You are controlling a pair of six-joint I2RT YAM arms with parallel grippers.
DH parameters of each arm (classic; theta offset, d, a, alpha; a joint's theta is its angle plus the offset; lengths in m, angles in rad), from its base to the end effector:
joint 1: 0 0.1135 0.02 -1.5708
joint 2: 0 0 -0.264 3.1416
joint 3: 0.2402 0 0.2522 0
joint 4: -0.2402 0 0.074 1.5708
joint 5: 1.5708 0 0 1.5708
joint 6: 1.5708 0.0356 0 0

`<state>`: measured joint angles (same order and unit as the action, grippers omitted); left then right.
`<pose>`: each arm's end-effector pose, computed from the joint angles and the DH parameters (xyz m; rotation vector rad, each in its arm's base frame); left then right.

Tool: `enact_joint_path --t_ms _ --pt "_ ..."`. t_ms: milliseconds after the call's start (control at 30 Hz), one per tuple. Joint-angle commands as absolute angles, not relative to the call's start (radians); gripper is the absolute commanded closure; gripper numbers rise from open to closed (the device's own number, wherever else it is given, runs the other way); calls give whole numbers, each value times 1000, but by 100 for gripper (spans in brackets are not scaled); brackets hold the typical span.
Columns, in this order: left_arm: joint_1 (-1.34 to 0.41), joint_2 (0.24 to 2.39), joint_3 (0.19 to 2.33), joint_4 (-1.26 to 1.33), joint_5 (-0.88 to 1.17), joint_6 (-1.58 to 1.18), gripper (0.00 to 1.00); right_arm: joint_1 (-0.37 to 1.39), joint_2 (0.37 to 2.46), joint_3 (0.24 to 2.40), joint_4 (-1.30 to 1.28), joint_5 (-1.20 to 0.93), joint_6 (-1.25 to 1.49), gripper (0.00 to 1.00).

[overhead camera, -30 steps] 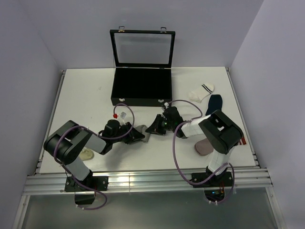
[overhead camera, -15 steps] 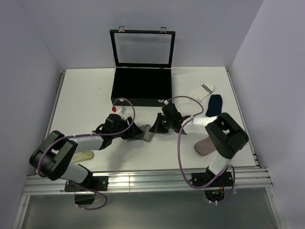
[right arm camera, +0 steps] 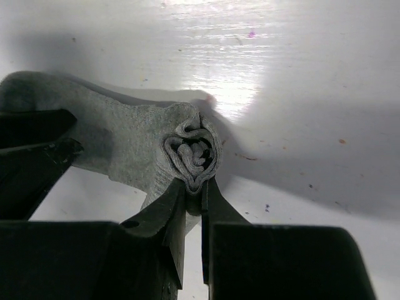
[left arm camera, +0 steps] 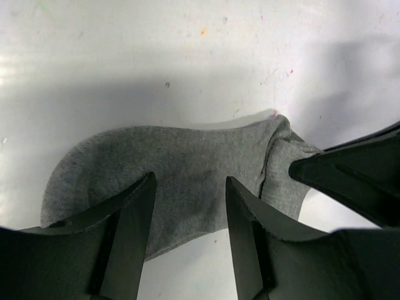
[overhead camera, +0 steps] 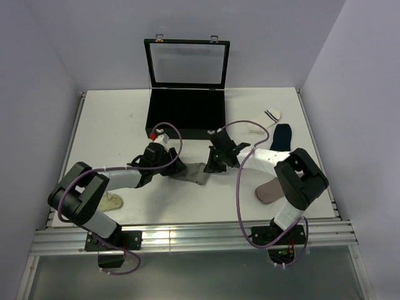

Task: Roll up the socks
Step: Roll the sock at the center of the board.

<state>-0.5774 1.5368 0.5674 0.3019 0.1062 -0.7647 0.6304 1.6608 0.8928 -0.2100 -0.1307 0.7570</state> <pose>0.2367 -0.1587 0.1416 -0.1609 2.3665 -0.8139 0.2579 0.1940 0.1588 0.1166 2.6887 0.6608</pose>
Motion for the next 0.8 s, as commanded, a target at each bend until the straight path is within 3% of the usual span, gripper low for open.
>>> enact_joint_path --t_ms 0,267,767 --pt "-574 1580 606 287 44 -709 46 637 1644 928 -422 -8 704 100" --pt "-638 1529 598 368 51 -646 38 655 1713 1055 -600 58 710 100" --pt "-1034 1506 678 350 -297 -562 37 675 1819 1196 -721 55 724 100"
